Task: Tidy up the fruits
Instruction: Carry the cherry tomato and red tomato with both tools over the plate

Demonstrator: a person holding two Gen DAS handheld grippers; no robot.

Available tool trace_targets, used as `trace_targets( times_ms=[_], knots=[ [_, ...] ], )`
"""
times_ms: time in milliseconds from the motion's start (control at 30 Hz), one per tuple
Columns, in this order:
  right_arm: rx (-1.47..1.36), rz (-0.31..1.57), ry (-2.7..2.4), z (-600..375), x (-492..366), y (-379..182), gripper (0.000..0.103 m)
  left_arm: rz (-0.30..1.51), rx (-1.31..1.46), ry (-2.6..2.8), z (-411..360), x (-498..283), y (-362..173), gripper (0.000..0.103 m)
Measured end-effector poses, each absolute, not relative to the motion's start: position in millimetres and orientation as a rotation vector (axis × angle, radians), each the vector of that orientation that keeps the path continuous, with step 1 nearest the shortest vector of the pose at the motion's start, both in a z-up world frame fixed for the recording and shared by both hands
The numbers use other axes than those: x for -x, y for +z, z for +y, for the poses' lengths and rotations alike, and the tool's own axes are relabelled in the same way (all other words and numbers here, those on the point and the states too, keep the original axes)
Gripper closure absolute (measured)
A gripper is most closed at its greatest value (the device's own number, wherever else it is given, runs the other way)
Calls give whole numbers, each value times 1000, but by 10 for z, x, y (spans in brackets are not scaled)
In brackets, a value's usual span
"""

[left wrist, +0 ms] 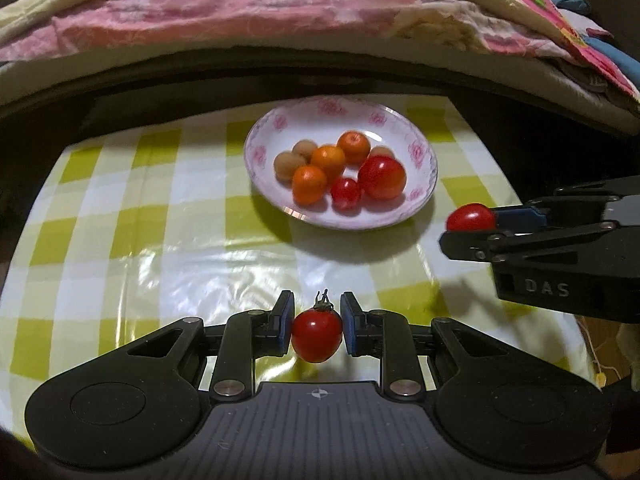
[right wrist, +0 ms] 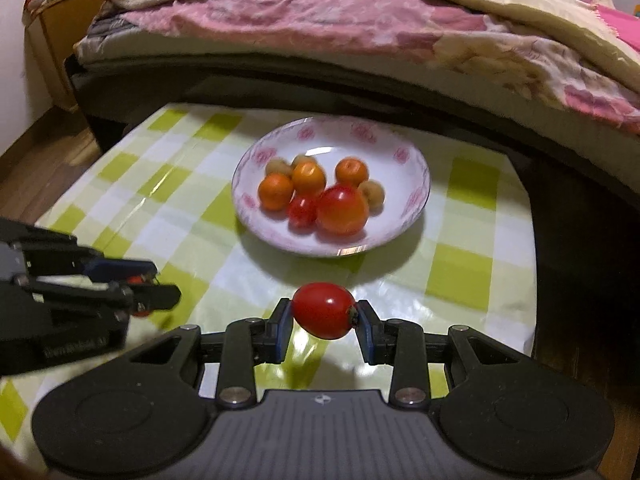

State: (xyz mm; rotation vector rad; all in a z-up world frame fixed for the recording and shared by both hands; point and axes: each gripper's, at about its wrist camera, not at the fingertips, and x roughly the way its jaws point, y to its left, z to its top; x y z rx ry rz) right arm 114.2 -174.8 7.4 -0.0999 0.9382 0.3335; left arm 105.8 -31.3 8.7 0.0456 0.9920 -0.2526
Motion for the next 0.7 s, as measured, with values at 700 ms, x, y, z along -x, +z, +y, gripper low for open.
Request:
trace_targets(
  times_ms=[700],
  knots=[
    [83,908,320,-1708,-1694,57,67,944,-57,-259,-504,-1657,79,71]
  ],
)
